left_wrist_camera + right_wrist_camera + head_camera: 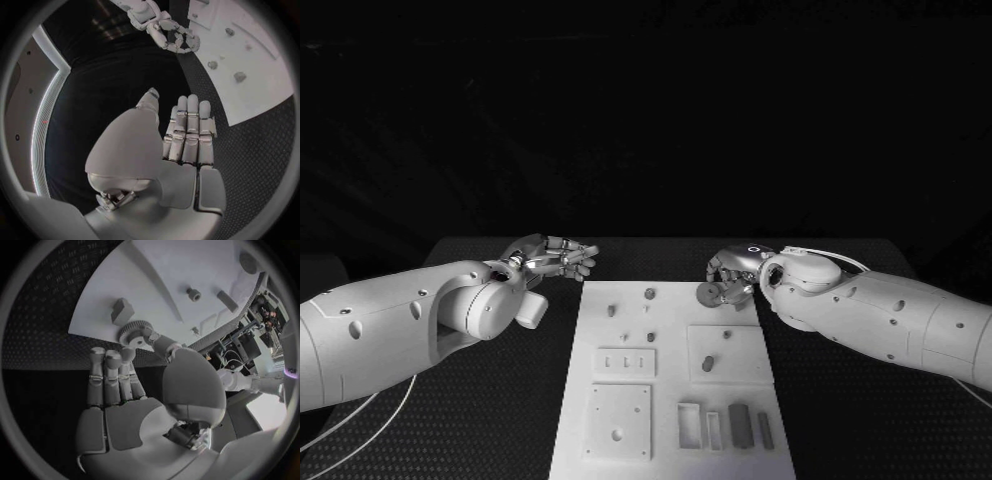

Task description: Assemble the parts on the task board

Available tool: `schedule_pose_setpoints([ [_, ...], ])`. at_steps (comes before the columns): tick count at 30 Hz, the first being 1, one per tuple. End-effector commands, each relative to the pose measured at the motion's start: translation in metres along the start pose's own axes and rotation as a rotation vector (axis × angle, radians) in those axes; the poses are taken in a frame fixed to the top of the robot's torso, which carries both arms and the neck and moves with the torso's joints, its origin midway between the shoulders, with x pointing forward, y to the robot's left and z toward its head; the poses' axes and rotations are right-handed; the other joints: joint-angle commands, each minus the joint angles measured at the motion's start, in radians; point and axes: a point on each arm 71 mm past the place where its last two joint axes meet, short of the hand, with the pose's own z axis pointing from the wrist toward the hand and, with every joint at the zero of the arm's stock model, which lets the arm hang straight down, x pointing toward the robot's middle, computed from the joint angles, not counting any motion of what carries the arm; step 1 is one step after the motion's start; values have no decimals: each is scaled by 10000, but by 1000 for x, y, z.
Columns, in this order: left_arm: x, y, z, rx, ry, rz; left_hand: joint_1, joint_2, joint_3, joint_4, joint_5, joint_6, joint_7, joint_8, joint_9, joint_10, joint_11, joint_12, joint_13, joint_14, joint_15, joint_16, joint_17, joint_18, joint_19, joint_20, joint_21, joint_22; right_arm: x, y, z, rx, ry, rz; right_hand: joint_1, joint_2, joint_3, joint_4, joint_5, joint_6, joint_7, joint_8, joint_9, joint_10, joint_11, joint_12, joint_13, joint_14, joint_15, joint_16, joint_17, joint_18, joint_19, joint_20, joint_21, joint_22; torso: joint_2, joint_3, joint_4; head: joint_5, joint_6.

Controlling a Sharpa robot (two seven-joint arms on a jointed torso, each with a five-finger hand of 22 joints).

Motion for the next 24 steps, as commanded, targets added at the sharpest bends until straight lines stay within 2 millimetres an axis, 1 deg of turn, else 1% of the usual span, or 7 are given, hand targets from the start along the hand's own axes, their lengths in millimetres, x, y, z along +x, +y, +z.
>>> schedule_pose_setpoints([
  [1, 2, -2, 0, 118, 160, 11, 54, 6, -48, -2, -60, 3, -8, -51, 12, -87, -3, -47, 4, 82, 0, -33, 17, 205, -61, 30, 55, 40, 3, 3, 1, -181, 245, 44, 132, 38, 184, 51, 42, 658, 74, 6, -23, -938, -100, 74, -71, 13, -53, 71, -30, 195, 7, -62, 82, 181, 0, 1, 7, -23, -5],
  [5, 2, -1, 0, 106, 148, 15, 57, 7, -49, -3, -59, 4, -7, -53, 14, -88, -3, -49, 4, 83, -1, -34, 18, 205, -61, 29, 56, 40, 5, 4, 1, -227, 274, 69, 168, 77, 363, 107, 43, 747, 68, 22, -38, -923, -102, 155, -154, 22, -55, 129, -54, 195, 20, -68, 138, 178, -11, 1, 0, 33, -27],
  [12, 1, -1, -1, 87, 152, 27, 63, 8, -50, -5, -58, 5, -6, -55, 18, -88, -3, -52, 5, 84, -1, -35, 20, 206, -61, 28, 56, 39, 6, 5, 1, -255, 282, 73, 112, 172, 472, 189, 39, 945, 18, 93, -33, -882, -145, 263, -270, 49, -90, 213, -83, 195, 49, -81, 223, 175, 0, -5, 2, 52, -31],
  [14, 1, -1, -1, 77, 148, 25, 67, 9, -49, -7, -57, 5, -5, -56, 19, -88, -4, -53, 6, 85, -2, -35, 20, 207, -60, 28, 57, 39, 6, 6, 1, -287, 243, 9, 111, 162, 475, 184, 39, 952, 14, 94, -34, -882, -150, 270, -281, 49, -95, 219, -86, 195, 48, -83, 228, 174, -5, -4, 0, 53, -44],
  [17, 0, -1, -1, 64, 136, 29, 71, 10, -48, -8, -57, 6, -5, -57, 21, -88, -4, -54, 6, 85, -2, -36, 21, 207, -60, 27, 57, 39, 6, 6, 1, -310, 176, -70, 137, 169, 501, 154, 29, 1052, -21, 135, -23, -857, -182, 322, -330, 70, -124, 259, -99, 195, 65, -101, 269, 173, -7, 6, -6, 68, -34],
  [19, 0, -1, -1, 60, 157, 30, 74, 10, -48, -8, -57, 6, -5, -58, 22, -88, -4, -55, 7, 86, -2, -36, 22, 207, -60, 27, 57, 39, 5, 7, 1, -319, 4, -175, 195, 197, 550, 111, 9, 1220, -79, 216, 16, -814, -234, 386, -391, 103, -168, 312, -113, 195, 91, -125, 319, 169, -11, 5, -4, 69, -42],
  [24, 0, -1, -1, 37, 152, 30, 80, 13, -48, -8, -57, 6, -2, -61, 25, -88, -4, -58, 8, 87, -3, -37, 23, 208, -60, 27, 58, 38, 2, 8, 0, -314, -465, -248, 216, 147, 610, 107, -8, 1316, -128, 259, 54, -744, -284, 462, -463, 166, -219, 379, -131, 195, 144, -159, 390, 165, -17, 8, -8, 68, -41],
])
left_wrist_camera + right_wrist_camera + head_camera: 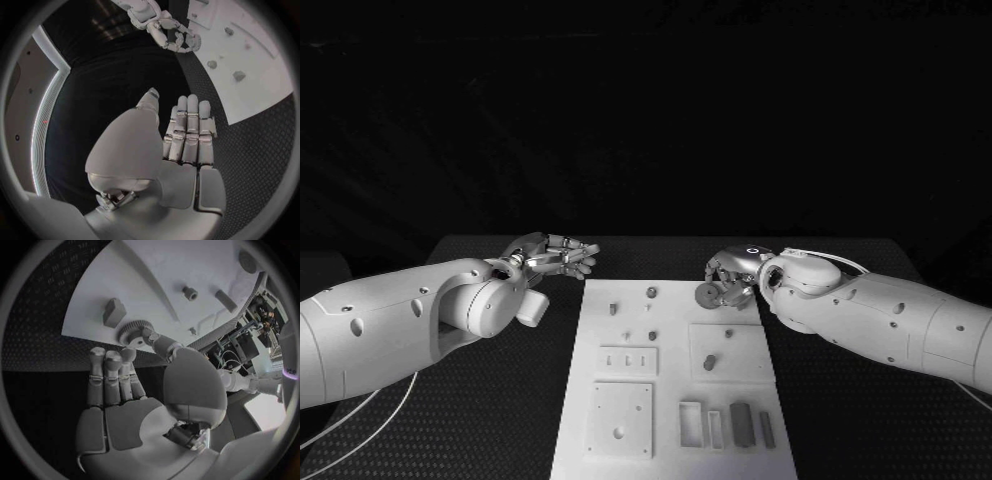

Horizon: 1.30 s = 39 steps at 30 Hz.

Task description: Assemble the parts on the task board

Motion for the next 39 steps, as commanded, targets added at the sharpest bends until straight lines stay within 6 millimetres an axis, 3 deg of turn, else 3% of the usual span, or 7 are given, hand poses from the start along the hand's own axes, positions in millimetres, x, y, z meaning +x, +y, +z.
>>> schedule_pose_setpoints([
  [1, 2, -1, 0, 64, 176, 24, 81, 14, -48, -8, -57, 6, -1, -62, 14, -88, -3, -59, 9, 87, -3, -38, 16, 89, -60, 26, 58, 43, -2, 2, 0, -87, -475, -227, 29, -67, 79, -6, -1, 1214, -88, 1, 3, -760, -274, 32, -42, -13, -87, 34, -20, 211, 29, -56, 44, 163, -9, 7, -8, 1, 0],
  [4, 2, -1, 0, 55, 180, 26, 88, 17, -48, -8, -58, 5, 3, -65, 17, -90, -1, -62, 9, 87, -3, -39, 17, 89, -60, 26, 59, 42, -3, 3, -1, -86, -600, -188, -55, -275, -60, -100, 6, 870, 19, -201, -77, -910, -170, -6, -140, -114, -4, -23, -77, 211, -60, -51, 14, 143, -8, 13, -9, 8, 5],
  [6, 2, -1, 0, 55, 181, 26, 92, 21, -47, -8, -60, 4, 5, -67, 18, -92, 0, -65, 10, 87, -3, -40, 18, 90, -60, 26, 59, 42, -4, 4, -1, -114, -713, -157, -93, -299, -167, -172, 1, 781, 61, -253, -99, -963, -133, 13, -181, -154, 34, -30, -98, 211, -102, -39, 3, 134, -7, 15, -4, 2, 19],
  [18, 1, -1, 0, 29, 203, 28, 108, 30, -50, -7, -76, 0, 8, -78, 26, -99, 3, -75, 11, 84, -2, -46, 20, 88, -63, 27, 59, 40, -2, 5, -1, -197, -562, -143, -132, -307, -360, -326, -7, 656, 110, -323, -133, -1015, -88, 75, -254, -191, 79, -11, -128, 211, -139, -25, 2, 122, -4, 7, -1, -8, 49],
  [39, 1, -1, -1, 22, 213, 60, 122, 52, -50, -4, -88, -2, 6, -89, 37, -107, 1, -89, 13, 84, 0, -53, 24, 87, -65, 29, 60, 38, 8, 1, -1, -89, 192, -57, -202, -230, -336, -204, 9, 752, 97, -276, -122, -1041, -95, 128, -318, -209, 80, 15, -148, 211, -145, 0, -2, 104, 1, 9, 10, -62, -85],
])
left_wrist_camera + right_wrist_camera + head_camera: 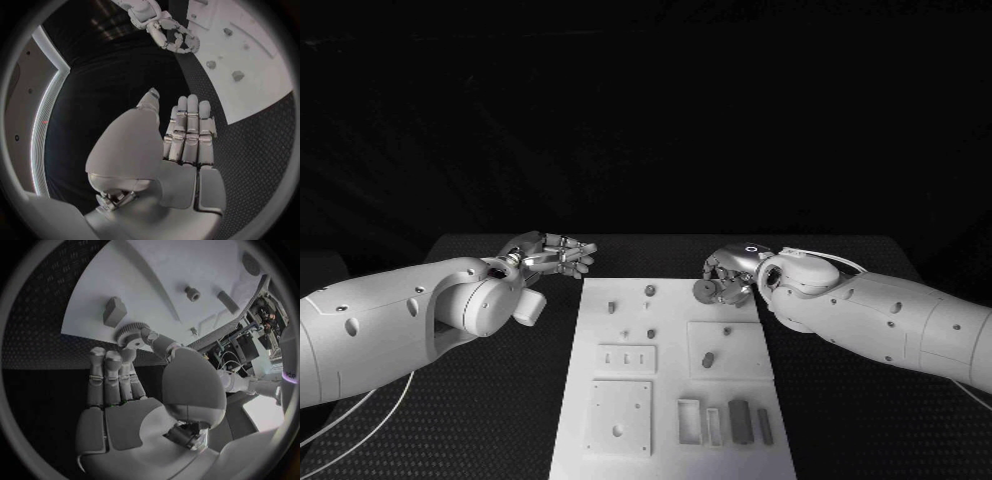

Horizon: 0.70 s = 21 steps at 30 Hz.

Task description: Assemble the parts on the task board

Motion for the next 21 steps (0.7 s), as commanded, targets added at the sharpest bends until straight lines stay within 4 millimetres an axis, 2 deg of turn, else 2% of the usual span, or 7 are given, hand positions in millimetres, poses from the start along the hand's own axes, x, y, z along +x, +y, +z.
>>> schedule_pose_setpoints([
  [1, 2, -1, 0, 69, 179, 35, 83, 13, -51, -4, -48, -2, 6, -50, 17, -44, -10, -51, 14, 84, 1, -54, 9, 123, -66, 29, 60, 33, 6, 1, 0, -98, 412, 22, -110, 33, 17, 86, 9, 741, 111, -13, -13, -1041, -93, 55, -21, -73, 18, 11, -10, 262, -61, 28, -42, 108, 2, 0, 10, -3, -33],
  [13, 2, -1, 0, 49, 168, 53, 116, 31, -44, -12, -48, 1, 4, -57, 27, -45, -15, -59, 17, 85, 0, -58, 13, 125, -68, 27, 60, 32, 10, 1, 0, -86, 752, -23, -37, 399, 533, 499, -20, 1169, -33, 226, 93, -987, -219, 202, -148, -42, -88, 119, -39, 262, -19, 3, 21, 108, -2, 1, 5, -15, -57],
  [21, 3, -1, 0, 58, 196, 85, 150, 37, -42, -16, -48, 3, 3, -64, 36, -44, -17, -65, 20, 86, -1, -62, 16, 126, -70, 27, 61, 31, 13, 3, 1, -43, 893, -255, -197, 323, 409, 545, -18, 1432, -142, 423, 246, -923, -316, 277, -221, 3, -165, 188, -56, 262, 5, -30, 109, 132, 4, 2, 7, 13, -86],
])
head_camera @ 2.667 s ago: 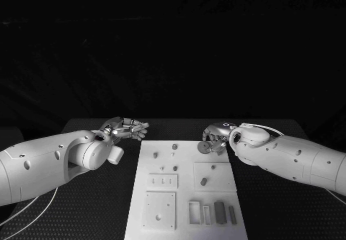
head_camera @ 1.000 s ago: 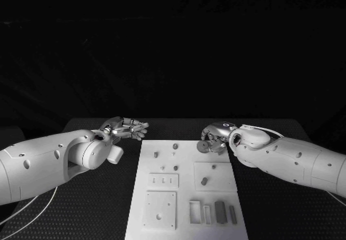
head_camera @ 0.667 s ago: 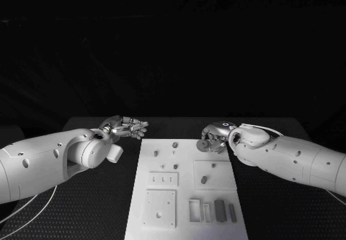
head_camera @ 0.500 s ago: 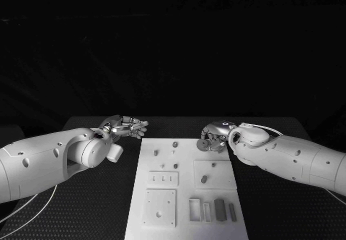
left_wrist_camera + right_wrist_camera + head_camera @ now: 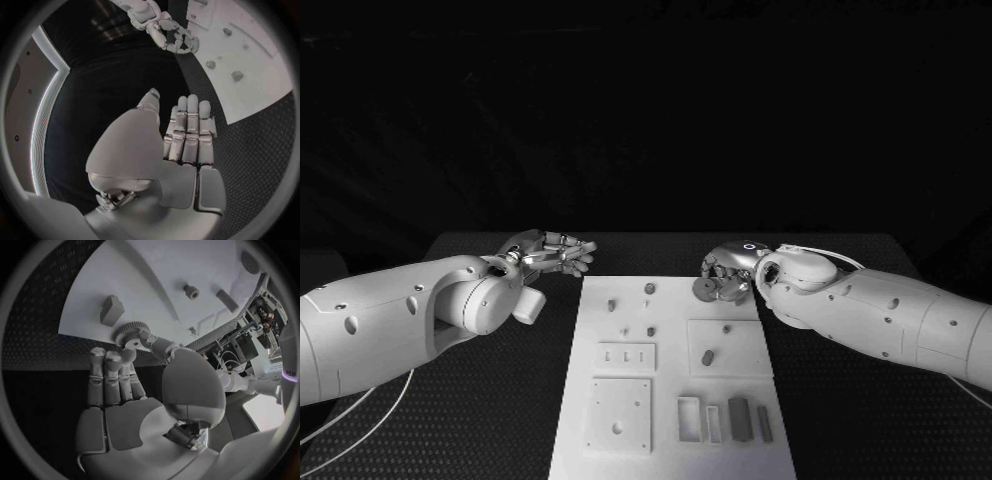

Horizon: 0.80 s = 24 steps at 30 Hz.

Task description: Assemble the parts on the task board

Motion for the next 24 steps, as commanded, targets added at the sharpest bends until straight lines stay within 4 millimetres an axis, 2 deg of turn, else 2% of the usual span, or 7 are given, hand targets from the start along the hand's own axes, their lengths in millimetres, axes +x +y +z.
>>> schedule_pose_setpoints([
  [1, 3, -1, 0, 76, 168, 55, 112, -2, -42, -16, -48, 3, 3, -64, 15, -46, -19, -66, 11, 85, -1, -62, 9, 154, -71, 27, 61, 33, 14, 1, -1, 56, 785, -290, -138, 1, -76, -18, -18, 1451, -150, 61, 34, -906, -311, 48, -20, 10, -55, 40, -20, 263, 21, -51, 37, 129, 2, 4, 7, 24, -33],
  [3, 3, -1, 0, 76, 179, 57, 116, -2, -42, -17, -49, 3, 3, -65, 16, -46, -19, -66, 11, 86, -1, -63, 9, 154, -71, 27, 61, 33, 15, 1, -1, 78, 799, -360, -139, -9, -93, -30, -18, 1461, -157, 71, 45, -901, -318, 51, -28, 14, -61, 44, -23, 263, 21, -55, 41, 129, 2, 4, 7, -12, 15],
  [9, 3, -2, 0, 78, 187, 55, 126, -2, -43, -17, -50, 3, 2, -68, 19, -48, -20, -70, 12, 86, -1, -64, 10, 154, -72, 27, 61, 32, 23, 3, -1, 71, 719, -630, -141, -54, -130, -62, -19, 1448, -160, 70, 57, -904, -323, 51, -43, 14, -69, 45, -31, 263, 17, -62, 47, 129, 5, 4, 0, -22, 18],
  [10, 3, -1, 0, 76, 187, 53, 127, -2, -43, -17, -50, 3, 2, -68, 19, -48, -20, -70, 12, 86, -1, -64, 10, 154, -72, 27, 61, 32, 24, 3, -1, 84, 686, -663, -158, -178, -209, -116, -16, 1422, -155, 60, 60, -910, -320, 53, -51, 13, -68, 47, -35, 263, 12, -65, 55, 133, 5, 8, 1, -19, 29],
  [14, 2, -1, -1, 69, 165, 52, 131, -2, -44, -17, -51, 3, 2, -69, 21, -49, -20, -71, 13, 86, -1, -65, 11, 153, -73, 28, 61, 32, 28, 5, -2, 62, 609, -770, -198, -255, -330, -165, -18, 1391, -147, 50, 77, -916, -314, 60, -75, 13, -64, 48, -50, 263, 8, -71, 61, 128, 10, 19, 0, -1, -9],
  [18, 2, -1, -1, 69, 167, 52, 135, -3, -47, -15, -54, 3, 2, -72, 23, -49, -20, -73, 13, 86, 0, -67, 12, 153, -74, 28, 61, 32, 30, 6, -2, 34, 585, -780, -207, -257, -361, -171, -20, 1396, -149, 56, 87, -909, -315, 68, -81, 19, -64, 53, -53, 263, 12, -75, 65, 124, 2, 21, -4, 5, 37],
  [24, 2, -1, -1, 77, 178, 57, 143, -1, -48, -14, -55, 4, 1, -74, 27, -49, -21, -76, 15, 86, 0, -68, 13, 152, -74, 29, 62, 32, 31, 8, -2, -21, 568, -870, -80, -147, -319, -208, -21, 1517, -198, 140, 158, -845, -357, 116, -106, 67, -92, 87, -66, 263, 50, -109, 85, 109, -2, 11, 2, 24, 3],
])
